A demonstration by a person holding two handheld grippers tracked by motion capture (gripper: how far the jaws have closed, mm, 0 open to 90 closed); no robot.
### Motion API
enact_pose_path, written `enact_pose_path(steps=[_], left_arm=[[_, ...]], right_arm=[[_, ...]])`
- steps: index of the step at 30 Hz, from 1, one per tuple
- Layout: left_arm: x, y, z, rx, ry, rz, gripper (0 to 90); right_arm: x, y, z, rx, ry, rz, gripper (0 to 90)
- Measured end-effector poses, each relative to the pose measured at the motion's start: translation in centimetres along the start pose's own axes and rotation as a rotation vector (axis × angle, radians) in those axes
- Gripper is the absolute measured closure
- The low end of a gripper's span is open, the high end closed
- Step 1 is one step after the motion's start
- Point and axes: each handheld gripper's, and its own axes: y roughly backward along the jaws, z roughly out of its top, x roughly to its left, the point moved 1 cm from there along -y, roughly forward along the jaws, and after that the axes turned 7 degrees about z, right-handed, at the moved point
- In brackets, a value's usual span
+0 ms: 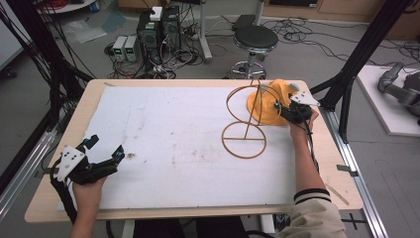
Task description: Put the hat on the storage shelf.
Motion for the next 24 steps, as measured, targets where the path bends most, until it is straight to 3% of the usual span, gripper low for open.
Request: enact_pose_path(steps=[3,7,8,9,13,20,24], left_arm=[[0.06,0.02,-0.01,-0.001,0.001,0.000,7.4],[0.14,0.06,-0.08,0.001,0.005,0.003,7.4],[0.15,0.05,-0.10,0.002,0.006,0.002,7.4],[0.15,0.03,-0.12,0.002,0.006,0.003,7.4],[0.08,0.00,-0.14,0.004,0.002,-0.001,7.4],[0.00,-0.02,-0.21,0.006,0.006,-0.001,7.4],[0.00,-0.07,-0.27,0.009,0.005,-0.002,7.4]], right_arm=[[0.05,-0.33,0.11,0.038,0.008,-0.007,52.7],[-0.05,-0.40,0.08,0.028,-0.018,0.001,63.3],[-0.06,-0.42,-0.01,0.043,-0.020,-0.012,71.0],[-0.06,-0.42,-0.01,0.043,-0.020,-0.012,71.0],[-0.46,-0.16,0.03,0.042,-0.057,-0.025,88.1],[-0.50,-0.09,0.10,0.036,-0.092,-0.032,89.4],[-0.92,0.56,0.56,0.003,-0.120,-0.057,89.5]])
